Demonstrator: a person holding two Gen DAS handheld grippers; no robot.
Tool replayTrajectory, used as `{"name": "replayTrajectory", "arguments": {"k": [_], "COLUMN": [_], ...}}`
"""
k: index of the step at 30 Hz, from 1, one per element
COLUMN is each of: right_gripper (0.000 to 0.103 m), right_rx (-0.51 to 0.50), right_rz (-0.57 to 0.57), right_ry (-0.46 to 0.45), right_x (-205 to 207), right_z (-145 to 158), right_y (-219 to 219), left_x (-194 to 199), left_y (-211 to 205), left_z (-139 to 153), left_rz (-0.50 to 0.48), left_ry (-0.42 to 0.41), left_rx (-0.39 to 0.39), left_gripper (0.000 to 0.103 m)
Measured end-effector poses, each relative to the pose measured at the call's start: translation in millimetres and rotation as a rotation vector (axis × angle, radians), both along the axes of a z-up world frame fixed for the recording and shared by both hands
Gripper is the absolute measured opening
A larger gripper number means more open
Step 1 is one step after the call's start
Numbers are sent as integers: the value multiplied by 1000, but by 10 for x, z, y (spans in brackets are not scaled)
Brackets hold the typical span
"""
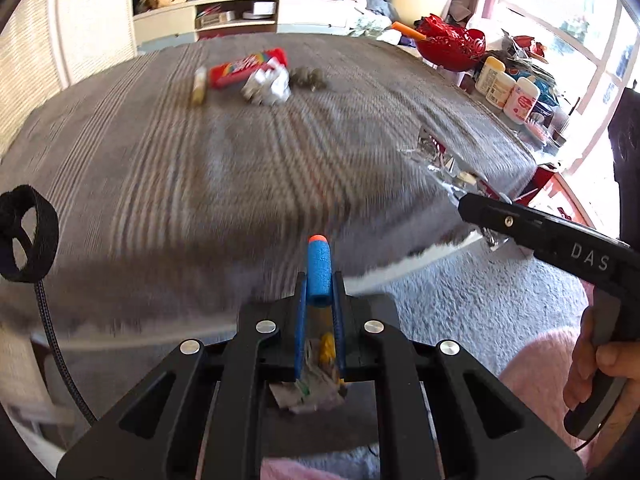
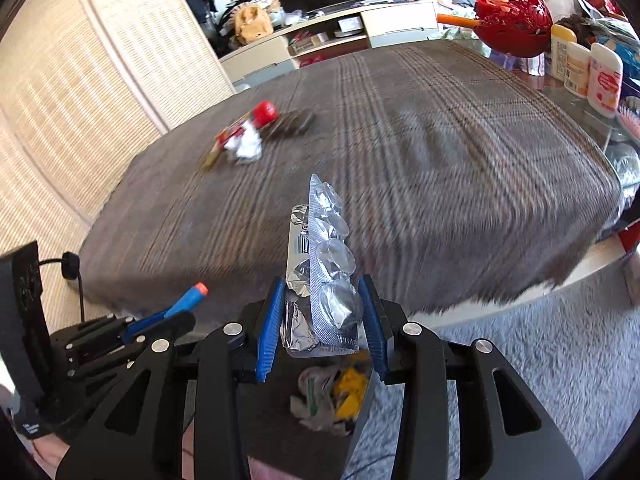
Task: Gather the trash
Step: 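Carry the blister pack and blue cap down to the dark bin and open both tools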
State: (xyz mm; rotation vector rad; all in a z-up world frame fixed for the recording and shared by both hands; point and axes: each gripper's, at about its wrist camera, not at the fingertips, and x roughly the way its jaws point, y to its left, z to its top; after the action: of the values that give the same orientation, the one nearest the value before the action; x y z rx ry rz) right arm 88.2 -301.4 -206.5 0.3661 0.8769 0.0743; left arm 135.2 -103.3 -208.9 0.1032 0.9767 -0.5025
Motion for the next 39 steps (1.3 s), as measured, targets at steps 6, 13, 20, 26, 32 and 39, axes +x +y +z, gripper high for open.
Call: {"name": "replayTrajectory", "arguments": {"k": [6,13,20,26,32,39], "right_gripper": [39,39,39,39,40,45], "right_rx": [-18,-45,-25,25,42,38], "right_rz": [27,54,61,64,80,59], "right_ry": [26,95,175,226,258,289], "right_x": [-255,-394,-412,-354,-287,-223], "right_z": [-99,-424,-848,-1050,-1169,-1239], "right_y": [214,402,457,412,483,474], "left_x": [-385,-596,-652,-557,-516,-466], "left_y": [246,340,327,303,258,273], "left_z": [-169,-446,-738,-936,-1068,-1133], "left_rz": [35,48,57,66,53,54], "left_ry": [40,87,112,160,202,229], "left_rx": [2,23,37,34,30,37], "left_gripper": [10,10,10,10,11,14]}}
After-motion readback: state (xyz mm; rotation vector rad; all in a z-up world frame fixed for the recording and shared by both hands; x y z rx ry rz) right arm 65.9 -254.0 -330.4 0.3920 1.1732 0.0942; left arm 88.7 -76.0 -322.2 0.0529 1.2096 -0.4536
